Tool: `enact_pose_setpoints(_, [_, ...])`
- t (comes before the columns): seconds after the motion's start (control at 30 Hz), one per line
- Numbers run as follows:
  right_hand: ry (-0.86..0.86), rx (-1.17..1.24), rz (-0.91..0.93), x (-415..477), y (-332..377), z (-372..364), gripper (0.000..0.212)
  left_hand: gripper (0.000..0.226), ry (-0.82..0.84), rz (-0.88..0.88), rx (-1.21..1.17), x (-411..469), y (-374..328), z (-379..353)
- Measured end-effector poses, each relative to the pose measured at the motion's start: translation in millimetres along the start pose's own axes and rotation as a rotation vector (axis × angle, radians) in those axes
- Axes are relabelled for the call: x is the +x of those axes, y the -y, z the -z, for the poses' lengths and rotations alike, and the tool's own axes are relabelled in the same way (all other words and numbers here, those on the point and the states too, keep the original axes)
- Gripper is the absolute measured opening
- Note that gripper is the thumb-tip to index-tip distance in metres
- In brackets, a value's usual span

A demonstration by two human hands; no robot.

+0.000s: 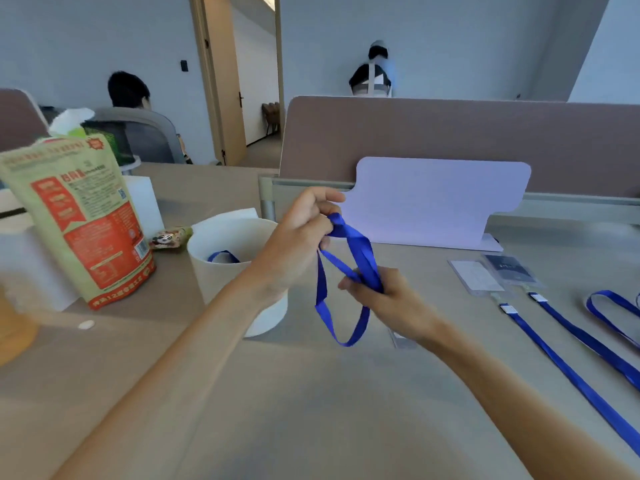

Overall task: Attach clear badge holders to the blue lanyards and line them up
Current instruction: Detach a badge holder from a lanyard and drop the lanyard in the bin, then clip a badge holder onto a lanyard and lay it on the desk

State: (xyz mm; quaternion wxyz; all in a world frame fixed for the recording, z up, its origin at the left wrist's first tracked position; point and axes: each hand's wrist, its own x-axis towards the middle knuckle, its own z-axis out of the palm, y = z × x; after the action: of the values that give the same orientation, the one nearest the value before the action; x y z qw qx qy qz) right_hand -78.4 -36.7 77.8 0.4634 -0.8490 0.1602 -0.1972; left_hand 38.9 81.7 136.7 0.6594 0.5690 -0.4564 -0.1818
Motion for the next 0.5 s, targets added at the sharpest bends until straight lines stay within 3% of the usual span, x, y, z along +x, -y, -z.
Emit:
enact_pose_setpoints(0.23, [0.003, 0.107, 0.032, 46.1, 72.5, -2.5, 0.014, 0.046, -0.157, -0.064, 0.496, 2.7, -29.1, 74.7])
enact_pose_setpoints(0.5, [0.043, 0.151, 0.080, 105.8, 140.1, -40.1, 0.015, 0.047, -0.368, -0.147, 0.509, 5.4, -34.5, 131.3])
